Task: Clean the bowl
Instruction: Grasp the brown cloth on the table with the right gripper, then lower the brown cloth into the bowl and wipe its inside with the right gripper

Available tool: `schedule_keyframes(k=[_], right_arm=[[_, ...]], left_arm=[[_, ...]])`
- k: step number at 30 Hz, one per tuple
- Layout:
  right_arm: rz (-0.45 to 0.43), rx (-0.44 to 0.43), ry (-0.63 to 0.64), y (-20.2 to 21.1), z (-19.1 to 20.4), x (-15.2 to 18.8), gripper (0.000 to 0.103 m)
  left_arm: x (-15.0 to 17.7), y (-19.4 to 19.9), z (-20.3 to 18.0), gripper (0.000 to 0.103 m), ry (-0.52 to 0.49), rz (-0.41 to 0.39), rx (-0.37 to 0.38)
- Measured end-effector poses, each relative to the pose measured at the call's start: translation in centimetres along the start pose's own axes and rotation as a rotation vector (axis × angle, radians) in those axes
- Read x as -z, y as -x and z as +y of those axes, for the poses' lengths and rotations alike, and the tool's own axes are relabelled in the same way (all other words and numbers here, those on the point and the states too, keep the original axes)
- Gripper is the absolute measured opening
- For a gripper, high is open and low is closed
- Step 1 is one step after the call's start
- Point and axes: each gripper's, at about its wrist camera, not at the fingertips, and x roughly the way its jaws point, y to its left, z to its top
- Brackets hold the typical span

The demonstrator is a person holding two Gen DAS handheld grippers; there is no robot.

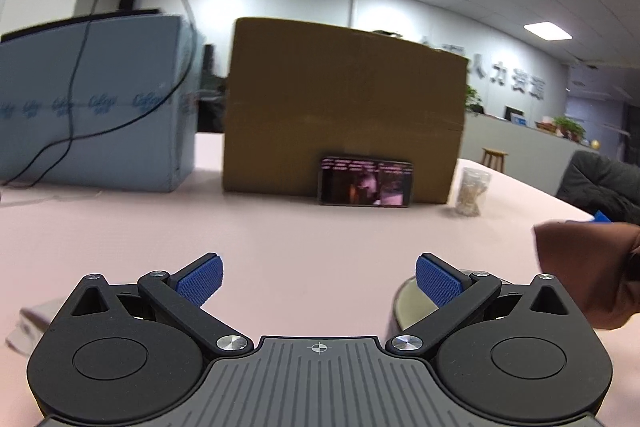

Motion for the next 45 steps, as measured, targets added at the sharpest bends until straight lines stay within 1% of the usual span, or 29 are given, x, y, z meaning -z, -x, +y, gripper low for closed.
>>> schedule_keyframes(k=[2,4,5,9,15,20,23,28,32,37,41,42,45], right_arm=[[0.004,-0.024,0.012,-0.7,0.1,-1.1,0.012],[0.031,-0.037,0.034,-2.0,0.3,-2.2,0.012],[0.057,-0.045,0.042,-2.9,0.3,-2.7,0.012],[0.185,-0.057,0.093,-6.7,0.3,-4.5,0.012],[0.409,-0.071,0.18,-12.2,1.5,-5.1,0.012],[0.512,-0.105,0.232,-15.2,3.2,-4.4,0.012],[0.562,-0.109,0.258,-16.8,3.8,-3.9,0.012],[0.599,-0.1,0.291,-18.5,4.5,-3.7,0.012],[0.596,-0.1,0.313,-19.4,4.9,-3.9,0.013],[0.616,-0.089,0.326,-19.5,4.9,-3.8,0.014],[0.657,-0.032,0.339,-19.1,4.5,-3.9,0.014],[0.657,-0.01,0.341,-19.1,4.3,-4.0,0.012],[0.632,0.025,0.327,-19.0,3.9,-4.2,0.014]], left_arm=[[0.0,-0.4,0.6,0.103,0.038,0.027,-0.032],[0.0,-0.9,1.2,0.103,0.066,0.061,-0.063],[0.1,-1.0,1.3,0.103,0.071,0.075,-0.062],[0.2,-1.2,1.7,0.103,0.088,0.094,-0.043],[0.3,-1.0,2.0,0.103,0.109,0.102,-0.008],[0.5,-0.9,1.6,0.103,0.096,0.112,0.034],[0.5,-0.8,1.5,0.103,0.099,0.117,0.039],[0.6,-0.8,1.4,0.103,0.101,0.118,0.041],[0.5,-0.8,1.3,0.103,0.098,0.119,0.038],[0.6,-0.8,1.3,0.103,0.093,0.12,0.037],[0.6,-0.8,1.3,0.103,0.089,0.117,0.036],[0.6,-0.8,1.3,0.103,0.088,0.116,0.038],[0.6,-0.8,1.2,0.103,0.085,0.116,0.038]])
